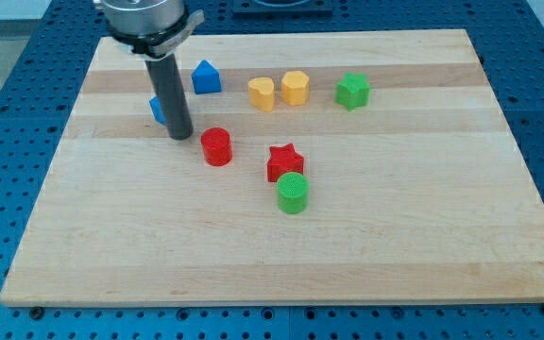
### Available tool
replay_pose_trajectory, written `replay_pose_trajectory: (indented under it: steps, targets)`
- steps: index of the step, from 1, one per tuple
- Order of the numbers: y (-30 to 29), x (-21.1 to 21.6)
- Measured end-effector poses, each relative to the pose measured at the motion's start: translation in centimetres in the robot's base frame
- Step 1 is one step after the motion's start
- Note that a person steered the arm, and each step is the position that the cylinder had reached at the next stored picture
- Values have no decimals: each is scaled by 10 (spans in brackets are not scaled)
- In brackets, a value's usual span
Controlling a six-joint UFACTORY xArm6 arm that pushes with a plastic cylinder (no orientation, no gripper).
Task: Push the blue cube closely to the blue triangle
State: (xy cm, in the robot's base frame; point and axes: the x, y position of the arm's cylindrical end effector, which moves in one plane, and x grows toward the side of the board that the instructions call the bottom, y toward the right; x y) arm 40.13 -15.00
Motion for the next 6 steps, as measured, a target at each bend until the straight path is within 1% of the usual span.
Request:
replay_pose_trajectory:
  steps: [1, 2, 3, 4, 5, 6]
  targets:
    - [-42, 0]
    - [-47, 0]
    - [-31, -1]
    - [0, -19]
    - [3, -34]
    - [-8, -33]
